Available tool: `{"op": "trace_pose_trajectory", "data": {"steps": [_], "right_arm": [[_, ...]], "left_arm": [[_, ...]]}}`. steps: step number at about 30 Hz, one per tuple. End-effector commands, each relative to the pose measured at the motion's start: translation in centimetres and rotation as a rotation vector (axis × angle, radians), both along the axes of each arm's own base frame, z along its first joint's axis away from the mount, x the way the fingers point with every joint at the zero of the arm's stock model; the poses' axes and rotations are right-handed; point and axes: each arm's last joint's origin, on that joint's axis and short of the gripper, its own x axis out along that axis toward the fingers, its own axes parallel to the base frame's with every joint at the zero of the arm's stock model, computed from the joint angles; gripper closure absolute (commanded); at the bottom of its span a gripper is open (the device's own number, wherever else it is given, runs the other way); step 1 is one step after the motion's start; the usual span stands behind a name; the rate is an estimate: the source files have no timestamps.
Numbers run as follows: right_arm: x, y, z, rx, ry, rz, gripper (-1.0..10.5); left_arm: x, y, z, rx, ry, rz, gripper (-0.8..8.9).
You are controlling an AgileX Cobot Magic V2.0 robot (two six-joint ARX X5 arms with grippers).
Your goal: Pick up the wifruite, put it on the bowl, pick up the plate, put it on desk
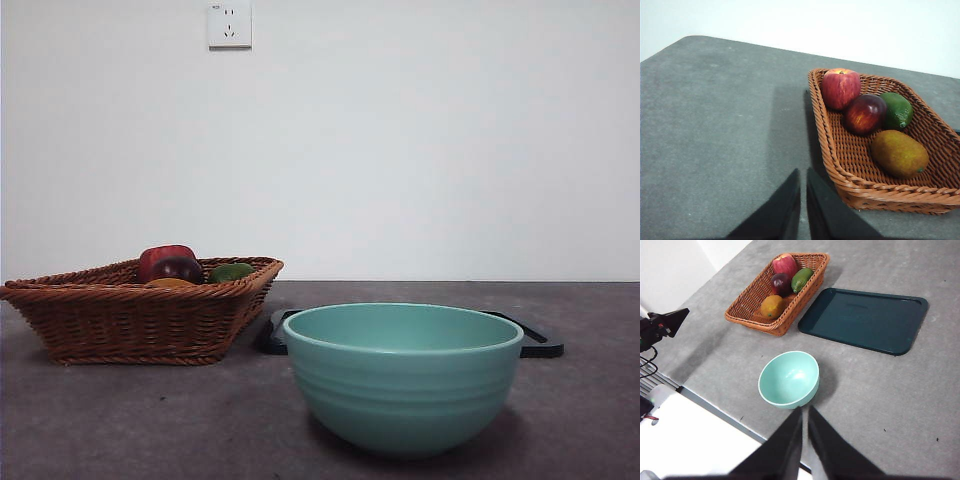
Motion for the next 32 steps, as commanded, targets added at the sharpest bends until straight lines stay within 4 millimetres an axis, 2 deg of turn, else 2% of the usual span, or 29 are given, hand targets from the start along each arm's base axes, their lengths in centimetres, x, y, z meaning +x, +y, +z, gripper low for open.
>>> {"op": "trace_pose_trajectory", "data": {"steps": [1,4,7,10,14,18,21,23,32], "right_arm": [[-0.1,-0.1,0.3,0.013,-0.014,0.007,9.4],[0.0,0.0,0.2,-0.149,-0.134,-0.007,9.3],[0.8,0.6,-0.3,-0.228,-0.276,-0.083,9.4],[2.9,1.4,-2.2,-0.274,-0.424,-0.223,9.4],[6.3,1.7,-6.1,-0.252,-0.578,-0.435,9.4],[8.7,1.2,-10.3,-0.247,-0.575,-0.561,9.4],[9.7,0.9,-13.5,-0.286,-0.501,-0.609,9.4],[10.2,0.8,-15.0,-0.274,-0.495,-0.619,9.4],[11.2,0.8,-19.2,-0.271,-0.420,-0.608,9.4]], "left_arm": [[0.1,0.0,-0.7,0.019,0.023,0.002,7.95],[0.1,0.0,-0.7,0.019,0.023,0.002,7.95],[0.1,0.0,-0.7,0.019,0.023,0.002,7.95],[0.1,0.0,-0.7,0.019,0.023,0.002,7.95],[0.1,0.0,-0.7,0.019,0.023,0.002,7.95],[0.1,0.0,-0.7,0.019,0.023,0.003,7.95],[0.1,0.0,-0.7,0.019,0.023,0.002,7.95],[0.1,0.0,-0.7,0.019,0.023,0.002,7.95],[0.1,0.0,-0.7,0.019,0.023,0.002,7.95]]}}
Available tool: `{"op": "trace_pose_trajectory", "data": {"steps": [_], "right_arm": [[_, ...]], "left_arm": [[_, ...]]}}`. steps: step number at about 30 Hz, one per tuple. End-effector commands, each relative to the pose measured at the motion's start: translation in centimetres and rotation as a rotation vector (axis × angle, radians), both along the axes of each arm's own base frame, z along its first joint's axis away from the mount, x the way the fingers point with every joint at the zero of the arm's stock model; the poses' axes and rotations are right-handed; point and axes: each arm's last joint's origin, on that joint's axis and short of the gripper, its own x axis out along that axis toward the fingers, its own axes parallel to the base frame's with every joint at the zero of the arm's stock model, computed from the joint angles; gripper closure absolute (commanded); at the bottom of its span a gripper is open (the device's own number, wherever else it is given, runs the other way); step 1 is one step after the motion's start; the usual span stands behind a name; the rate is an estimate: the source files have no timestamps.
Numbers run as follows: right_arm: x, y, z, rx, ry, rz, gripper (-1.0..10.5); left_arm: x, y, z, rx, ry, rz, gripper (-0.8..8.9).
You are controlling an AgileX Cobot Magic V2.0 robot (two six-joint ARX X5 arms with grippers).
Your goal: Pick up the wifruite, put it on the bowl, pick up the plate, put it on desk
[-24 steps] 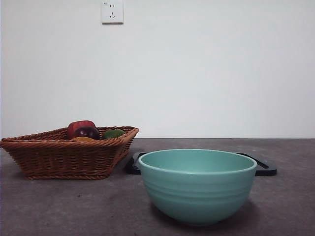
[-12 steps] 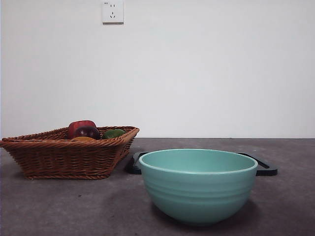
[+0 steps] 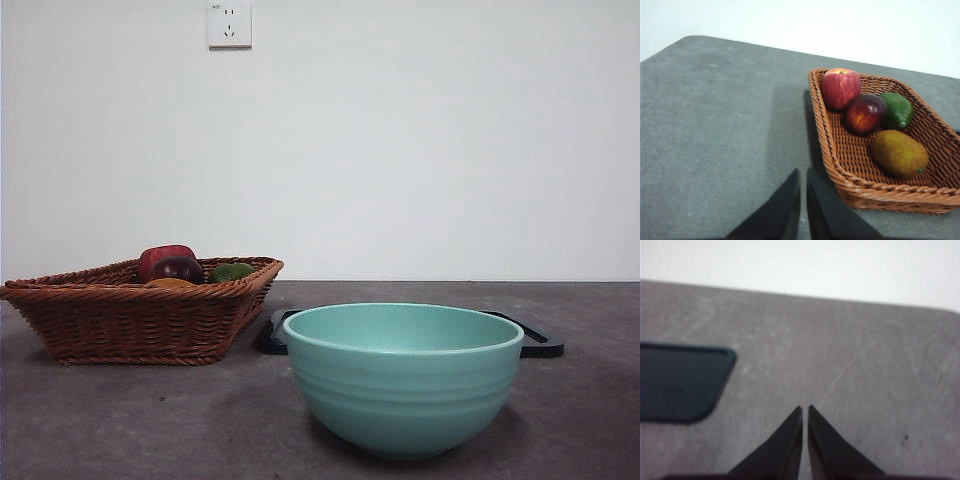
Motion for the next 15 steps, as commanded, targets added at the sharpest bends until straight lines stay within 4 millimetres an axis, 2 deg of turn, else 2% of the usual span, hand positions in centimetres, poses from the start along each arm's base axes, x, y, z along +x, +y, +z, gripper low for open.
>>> {"op": "trace_pose_trajectory", "data": {"steps": [1,15], "right_arm": [[0.22,0.08,-1.00,0.028,0.008,0.004,9.4],[0.21,0.39,-1.03,0.024,0.013,0.035,9.4]], "left_arm": [[0.08,0.02,-0.74,0.019,0.023,0.002,7.95],[0.08,0.02,-0.73,0.019,0.023,0.002,7.95]]}}
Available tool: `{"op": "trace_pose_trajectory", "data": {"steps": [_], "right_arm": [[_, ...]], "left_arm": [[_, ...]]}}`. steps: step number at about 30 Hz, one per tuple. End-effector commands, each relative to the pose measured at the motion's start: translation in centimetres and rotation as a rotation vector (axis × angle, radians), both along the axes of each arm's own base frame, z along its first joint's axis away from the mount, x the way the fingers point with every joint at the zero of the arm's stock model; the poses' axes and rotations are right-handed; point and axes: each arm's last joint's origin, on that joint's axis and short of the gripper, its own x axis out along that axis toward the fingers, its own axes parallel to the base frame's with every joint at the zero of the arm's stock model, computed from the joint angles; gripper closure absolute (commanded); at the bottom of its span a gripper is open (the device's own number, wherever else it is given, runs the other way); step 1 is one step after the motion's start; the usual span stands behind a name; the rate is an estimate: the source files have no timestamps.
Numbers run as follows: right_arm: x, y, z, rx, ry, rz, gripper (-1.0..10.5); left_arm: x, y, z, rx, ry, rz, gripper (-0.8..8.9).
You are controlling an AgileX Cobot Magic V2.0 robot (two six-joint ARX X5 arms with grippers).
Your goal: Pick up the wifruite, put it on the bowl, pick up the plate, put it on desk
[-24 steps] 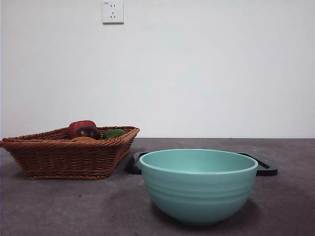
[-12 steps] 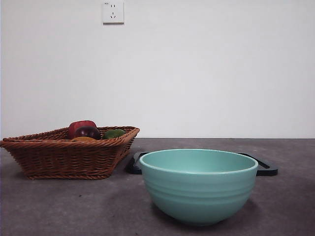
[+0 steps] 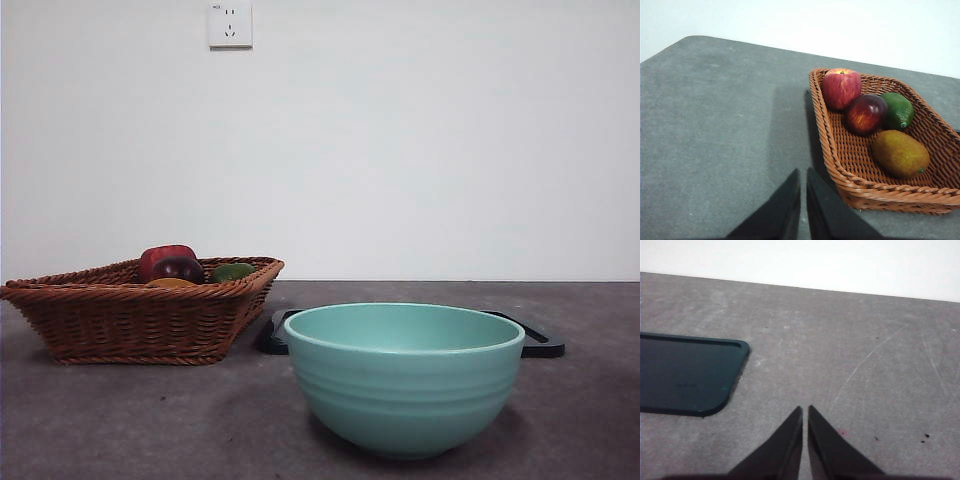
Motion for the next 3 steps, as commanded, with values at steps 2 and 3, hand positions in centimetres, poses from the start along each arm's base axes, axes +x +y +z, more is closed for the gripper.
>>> {"op": "trace_pose_trajectory", "data": {"steps": [2,3], "right_arm": [[0.04,0.00,-0.31,0.009,0.005,-0.003,9.4],[0.05,0.00,-0.28,0.008,0.002,-0.003,9.4]], "left_arm": [[0.08,0.02,-0.73,0.018,0.023,0.002,7.95],[0.08,0.02,-0.73,0.018,0.023,0.002,7.95]]}}
